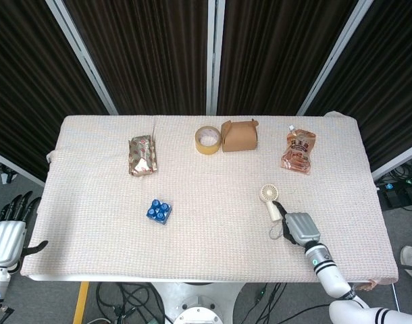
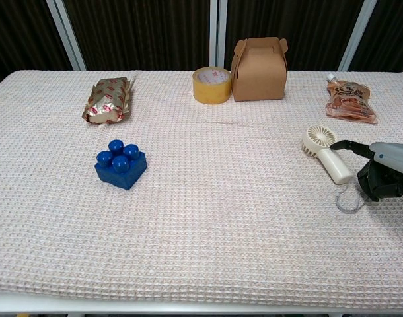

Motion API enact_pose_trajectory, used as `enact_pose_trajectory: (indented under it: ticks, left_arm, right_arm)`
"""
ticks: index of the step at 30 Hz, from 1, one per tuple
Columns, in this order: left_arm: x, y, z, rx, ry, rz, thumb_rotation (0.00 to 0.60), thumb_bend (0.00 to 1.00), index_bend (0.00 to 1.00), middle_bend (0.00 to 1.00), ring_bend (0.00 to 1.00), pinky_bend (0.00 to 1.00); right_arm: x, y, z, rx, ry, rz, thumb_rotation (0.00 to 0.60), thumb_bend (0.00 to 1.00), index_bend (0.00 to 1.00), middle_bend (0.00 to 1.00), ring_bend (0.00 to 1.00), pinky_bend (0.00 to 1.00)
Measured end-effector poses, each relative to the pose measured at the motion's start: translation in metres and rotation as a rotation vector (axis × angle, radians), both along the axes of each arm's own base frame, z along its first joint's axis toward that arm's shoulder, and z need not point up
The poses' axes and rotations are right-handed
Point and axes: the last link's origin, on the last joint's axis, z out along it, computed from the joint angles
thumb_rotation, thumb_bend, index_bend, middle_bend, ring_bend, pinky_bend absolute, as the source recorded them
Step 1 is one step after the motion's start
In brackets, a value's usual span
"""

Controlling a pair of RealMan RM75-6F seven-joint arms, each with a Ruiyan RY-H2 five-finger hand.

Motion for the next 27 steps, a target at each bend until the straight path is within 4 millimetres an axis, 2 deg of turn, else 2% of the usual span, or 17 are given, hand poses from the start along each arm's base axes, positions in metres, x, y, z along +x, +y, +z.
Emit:
enact_pose_trajectory:
  ticks: [9, 14, 20, 27]
  left_arm:
    - [0.003, 0.001, 0.001, 0.002, -0.001, -0.010, 0.600, 0.00, 0.09, 0.00, 0.00, 0.14]
    - [0.006, 0.002, 0.001, 0.005, -0.003, -0.019, 0.600, 0.00, 0.09, 0.00, 0.00, 0.14]
    - [0.010, 0.002, 0.000, 0.005, -0.007, -0.027, 0.600, 0.00, 0.09, 0.00, 0.00, 0.14]
    - [0.017, 0.003, -0.004, -0.002, -0.012, -0.048, 0.600, 0.00, 0.09, 0.00, 0.00, 0.14]
  right_arm:
    - [0.020, -0.003, 0.022, -0.072, -0.041, 0.071, 0.600, 1.00, 0.00, 0.92, 0.84, 0.75]
    - [0.028, 0.002, 0.044, -0.143, -0.028, 0.139, 0.600, 1.00, 0.00, 0.92, 0.84, 0.75]
    - [0.027, 0.013, 0.085, -0.302, 0.018, 0.209, 0.600, 1.00, 0.00, 0.92, 0.84, 0.75]
    - [0.008, 0.037, 0.136, -0.499, 0.084, 0.245, 0.600, 1.00, 0.01, 0.92, 0.84, 0.75]
